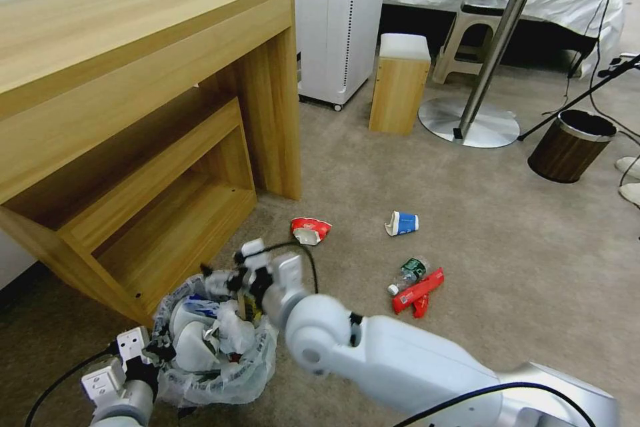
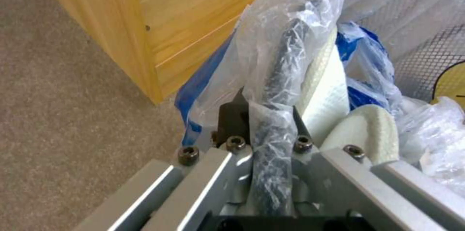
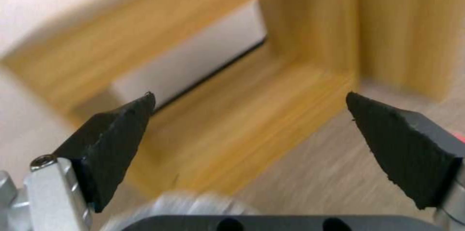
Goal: Pick up the trash bin and place the garbage on the floor into it.
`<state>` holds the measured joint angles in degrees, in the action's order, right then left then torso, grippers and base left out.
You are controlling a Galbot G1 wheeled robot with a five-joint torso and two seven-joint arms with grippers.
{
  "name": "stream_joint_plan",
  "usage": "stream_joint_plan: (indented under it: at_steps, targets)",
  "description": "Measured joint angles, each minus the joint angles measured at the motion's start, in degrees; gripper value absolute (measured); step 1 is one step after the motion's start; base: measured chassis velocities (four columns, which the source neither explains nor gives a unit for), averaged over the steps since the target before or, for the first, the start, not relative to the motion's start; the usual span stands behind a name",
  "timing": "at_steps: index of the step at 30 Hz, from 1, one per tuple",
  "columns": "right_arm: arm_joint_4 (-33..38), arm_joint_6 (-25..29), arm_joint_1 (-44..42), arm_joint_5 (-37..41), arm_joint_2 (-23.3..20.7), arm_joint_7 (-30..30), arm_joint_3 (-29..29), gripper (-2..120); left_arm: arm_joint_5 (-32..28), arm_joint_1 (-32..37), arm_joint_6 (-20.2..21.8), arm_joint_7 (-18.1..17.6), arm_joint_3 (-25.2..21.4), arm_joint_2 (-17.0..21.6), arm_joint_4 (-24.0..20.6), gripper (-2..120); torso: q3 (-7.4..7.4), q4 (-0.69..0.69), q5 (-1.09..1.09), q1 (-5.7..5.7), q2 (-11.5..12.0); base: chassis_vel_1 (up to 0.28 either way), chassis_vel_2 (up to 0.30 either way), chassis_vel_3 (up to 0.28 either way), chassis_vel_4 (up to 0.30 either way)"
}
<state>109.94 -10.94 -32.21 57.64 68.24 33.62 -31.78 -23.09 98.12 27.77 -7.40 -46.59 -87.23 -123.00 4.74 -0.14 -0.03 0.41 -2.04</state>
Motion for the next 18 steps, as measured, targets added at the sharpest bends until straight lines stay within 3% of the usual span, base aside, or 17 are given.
stream_joint_plan:
  at_steps: [10, 18]
  targets:
    - [2.8, 7.1, -4.7, -3.4, -7.7, -4.9, 17.9, 100, -0.9, 0.1, 0.0, -0.3, -0.4, 0.2, -0.8, 1, 0.00, 0.00, 0.01, 0.00, 0.0, 0.000, 0.000, 0.000, 0.000]
    - [4.6, 7.6, -7.5, -1.2, -11.3, -6.0, 28.6, 100, -1.1, 0.1, 0.0, -0.4, -0.2, 0.5, -1.2, 1, 0.00, -0.01, 0.01, 0.00, 0.0, 0.000, 0.000, 0.000, 0.000]
